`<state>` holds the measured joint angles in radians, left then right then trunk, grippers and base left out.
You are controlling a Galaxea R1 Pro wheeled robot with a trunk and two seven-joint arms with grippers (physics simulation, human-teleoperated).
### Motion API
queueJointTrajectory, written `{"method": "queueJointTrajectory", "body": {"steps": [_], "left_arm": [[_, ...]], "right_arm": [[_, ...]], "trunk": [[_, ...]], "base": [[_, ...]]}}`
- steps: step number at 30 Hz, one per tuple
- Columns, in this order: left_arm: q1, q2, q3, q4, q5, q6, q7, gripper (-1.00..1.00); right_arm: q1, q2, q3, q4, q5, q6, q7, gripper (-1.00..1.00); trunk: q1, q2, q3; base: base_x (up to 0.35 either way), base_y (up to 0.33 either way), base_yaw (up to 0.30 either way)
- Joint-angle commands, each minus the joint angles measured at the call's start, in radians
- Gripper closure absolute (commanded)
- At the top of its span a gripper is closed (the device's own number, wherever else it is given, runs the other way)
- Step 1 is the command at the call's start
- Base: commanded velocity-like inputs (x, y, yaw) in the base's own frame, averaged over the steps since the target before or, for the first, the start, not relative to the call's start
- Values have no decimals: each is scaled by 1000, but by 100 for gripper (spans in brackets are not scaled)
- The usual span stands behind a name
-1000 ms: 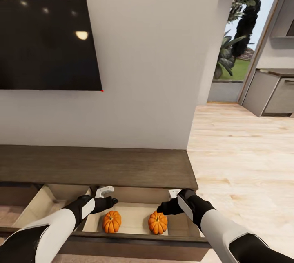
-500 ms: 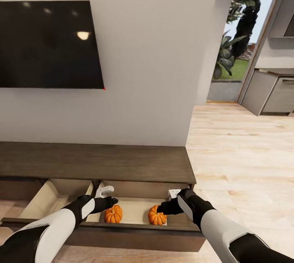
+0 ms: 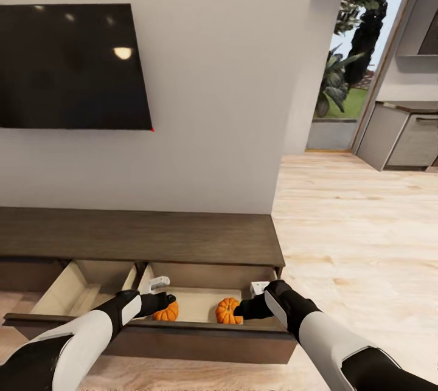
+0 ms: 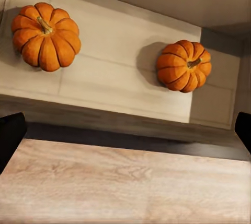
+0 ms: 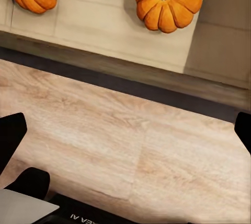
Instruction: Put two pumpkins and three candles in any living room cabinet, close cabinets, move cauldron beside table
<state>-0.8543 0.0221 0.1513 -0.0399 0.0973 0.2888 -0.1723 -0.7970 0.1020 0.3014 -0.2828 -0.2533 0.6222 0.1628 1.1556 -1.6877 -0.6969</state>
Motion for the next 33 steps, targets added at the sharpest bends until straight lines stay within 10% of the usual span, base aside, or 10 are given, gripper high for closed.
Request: {"method": "queueJointTrajectory", "body": {"steps": [1,33], "left_arm": [[0,0,2,0,10,-9,-2,-100],[0,1,3,21,10,-31,-3,-100]], "right_arm": [[-1,-1,8,-1,-9,4,-2,-100],[-1,-1,10,-1,-9,1,-3,-100]], "trunk": [[0,0,-1],[0,0,-1]], "base": [[-182,-54,0],[-95,-17,0]]}}
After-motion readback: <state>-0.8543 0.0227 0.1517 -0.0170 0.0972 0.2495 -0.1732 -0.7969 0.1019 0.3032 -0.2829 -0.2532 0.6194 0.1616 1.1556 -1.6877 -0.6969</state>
